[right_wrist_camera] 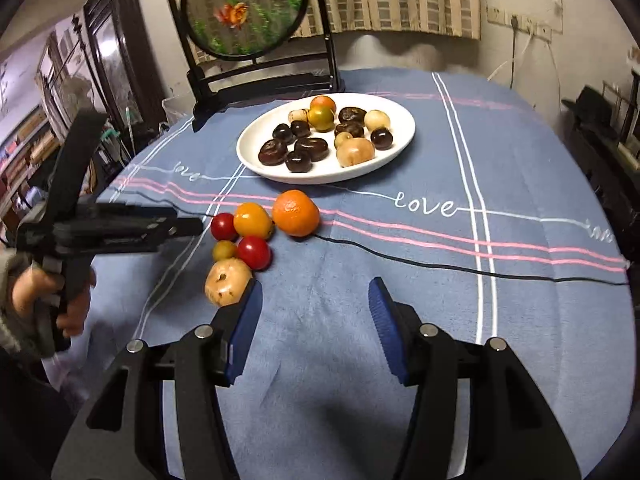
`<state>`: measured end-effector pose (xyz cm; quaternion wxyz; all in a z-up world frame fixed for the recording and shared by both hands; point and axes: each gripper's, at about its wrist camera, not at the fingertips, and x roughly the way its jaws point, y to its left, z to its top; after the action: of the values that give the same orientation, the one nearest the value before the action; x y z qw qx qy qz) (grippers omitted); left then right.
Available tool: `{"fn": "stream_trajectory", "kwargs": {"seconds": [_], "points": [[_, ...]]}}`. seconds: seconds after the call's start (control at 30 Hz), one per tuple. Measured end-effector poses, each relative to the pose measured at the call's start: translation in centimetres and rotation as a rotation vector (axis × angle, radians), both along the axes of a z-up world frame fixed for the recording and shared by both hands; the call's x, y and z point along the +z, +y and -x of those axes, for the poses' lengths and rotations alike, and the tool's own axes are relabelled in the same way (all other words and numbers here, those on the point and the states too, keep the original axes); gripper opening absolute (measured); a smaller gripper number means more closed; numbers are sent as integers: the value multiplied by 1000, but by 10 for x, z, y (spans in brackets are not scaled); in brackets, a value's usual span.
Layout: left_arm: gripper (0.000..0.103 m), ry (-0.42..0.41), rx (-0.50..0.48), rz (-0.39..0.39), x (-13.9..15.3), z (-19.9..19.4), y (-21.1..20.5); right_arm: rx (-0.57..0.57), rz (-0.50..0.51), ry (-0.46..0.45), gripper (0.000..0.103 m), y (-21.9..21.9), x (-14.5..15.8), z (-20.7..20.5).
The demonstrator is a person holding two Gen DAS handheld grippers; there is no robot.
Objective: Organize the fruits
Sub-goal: 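Reach the left tool to a red tomato and close around it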
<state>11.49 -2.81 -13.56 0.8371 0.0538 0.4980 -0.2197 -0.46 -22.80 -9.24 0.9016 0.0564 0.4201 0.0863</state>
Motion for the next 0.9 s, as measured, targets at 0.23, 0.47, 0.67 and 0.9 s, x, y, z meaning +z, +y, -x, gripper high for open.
{"fn": "stream_trajectory", "kwargs": {"seconds": [0.23,0.47,0.67,0.9], "points": [[62,4,-38,-38,-15,-16,-13,-80,29,-4,56,-9,8,20],[70,14,38,-34,-14,-16,27,-96,47,-8,56,-7,12,24],[70,5,75,-7,-5,-10,51,-61,43,5,56,2,8,17],[70,6,-53,-7,-11,-5,8,-70,64,4,56,0,10,20]]}}
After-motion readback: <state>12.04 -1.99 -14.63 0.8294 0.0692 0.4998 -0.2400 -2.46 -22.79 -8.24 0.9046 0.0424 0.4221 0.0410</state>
